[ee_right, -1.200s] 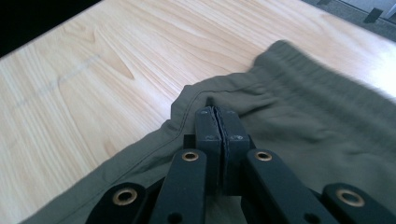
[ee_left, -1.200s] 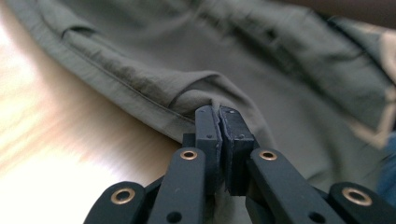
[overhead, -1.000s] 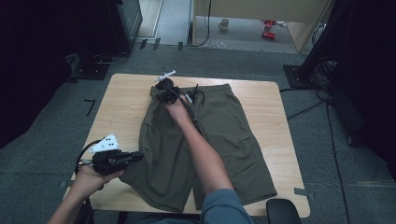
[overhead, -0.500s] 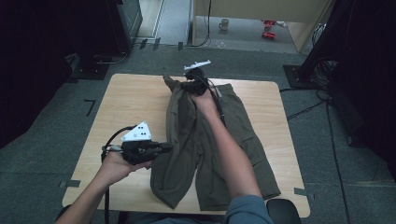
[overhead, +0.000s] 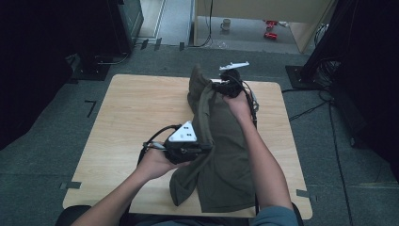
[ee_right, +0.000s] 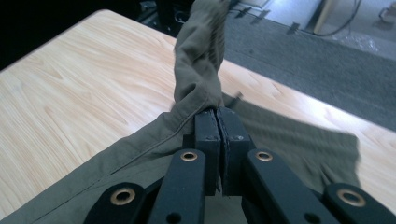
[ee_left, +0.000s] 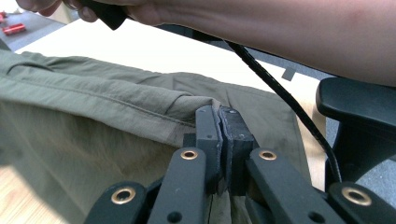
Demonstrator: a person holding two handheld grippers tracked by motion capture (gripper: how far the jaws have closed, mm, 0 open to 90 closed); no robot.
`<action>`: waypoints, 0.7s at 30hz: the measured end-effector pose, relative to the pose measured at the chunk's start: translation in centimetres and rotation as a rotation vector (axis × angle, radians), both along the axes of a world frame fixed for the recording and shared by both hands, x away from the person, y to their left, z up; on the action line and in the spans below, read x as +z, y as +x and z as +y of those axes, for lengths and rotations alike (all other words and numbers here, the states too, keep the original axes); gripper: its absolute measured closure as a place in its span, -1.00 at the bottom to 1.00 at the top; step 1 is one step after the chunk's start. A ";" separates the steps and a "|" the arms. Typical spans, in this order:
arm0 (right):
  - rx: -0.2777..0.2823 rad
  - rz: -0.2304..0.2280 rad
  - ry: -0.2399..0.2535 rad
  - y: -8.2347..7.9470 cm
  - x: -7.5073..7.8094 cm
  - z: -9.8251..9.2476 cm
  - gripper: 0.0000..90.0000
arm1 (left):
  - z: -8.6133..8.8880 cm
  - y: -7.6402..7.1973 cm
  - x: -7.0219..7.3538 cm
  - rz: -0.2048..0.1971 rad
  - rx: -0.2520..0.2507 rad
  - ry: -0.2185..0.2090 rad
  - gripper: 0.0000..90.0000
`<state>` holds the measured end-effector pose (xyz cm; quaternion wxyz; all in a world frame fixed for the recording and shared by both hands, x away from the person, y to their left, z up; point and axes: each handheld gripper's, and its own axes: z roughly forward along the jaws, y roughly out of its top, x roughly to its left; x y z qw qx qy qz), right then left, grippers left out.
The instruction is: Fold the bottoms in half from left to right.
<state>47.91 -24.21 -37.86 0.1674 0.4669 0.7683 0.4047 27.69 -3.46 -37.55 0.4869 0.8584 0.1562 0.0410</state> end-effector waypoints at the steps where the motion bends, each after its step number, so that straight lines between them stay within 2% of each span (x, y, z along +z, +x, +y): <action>1: -0.006 0.006 -0.008 -0.1 -0.3 -0.6 0.97 | -0.6 0.0 -0.3 0.000 -0.008 0.004 0.95; 3: -0.016 0.025 -0.028 -0.2 -1.0 -1.6 0.98 | -1.5 0.1 -1.0 0.001 -0.015 0.012 0.95; 7: -0.046 0.052 -0.072 -0.3 -2.5 -3.3 0.98 | -3.5 0.7 -3.0 0.037 -0.012 0.008 0.95; 10: -0.069 0.085 -0.101 -0.1 -3.6 -4.1 0.98 | -4.7 1.2 -4.4 0.068 -0.013 0.006 0.95; 12: -0.073 0.120 -0.143 0.2 -4.5 -4.6 0.98 | -5.6 1.5 -5.8 0.107 -0.013 0.020 0.95; 13: -0.076 0.118 -0.159 0.2 -5.0 -4.7 0.98 | -6.0 1.6 -6.4 0.121 -0.013 0.017 0.95; 15: -0.091 0.121 -0.163 0.3 -6.0 -4.9 0.98 | -6.5 1.6 -7.4 0.121 -0.012 0.036 0.95; 16: -0.103 0.149 -0.162 0.5 -7.2 -5.2 0.98 | -6.7 1.7 -8.0 0.121 -0.011 0.049 0.95; 17: -0.103 0.149 -0.162 0.5 -7.2 -5.2 0.98 | -6.8 1.7 -8.6 0.134 -0.009 0.057 0.95; 18: -0.108 0.190 -0.185 0.7 -8.3 -5.3 0.98 | -6.9 1.8 -9.2 0.147 -0.007 0.067 0.95; 19: -0.108 0.190 -0.185 0.7 -8.3 -5.3 0.98 | -7.0 1.9 -9.7 0.160 -0.001 0.075 0.95; 20: -0.110 0.207 -0.195 0.8 -8.8 -5.3 0.98 | -7.0 2.1 -10.2 0.167 0.000 0.085 0.95; 21: -0.113 0.205 -0.199 0.8 -9.2 -5.4 0.98 | -7.1 2.2 -10.6 0.179 0.004 0.094 0.95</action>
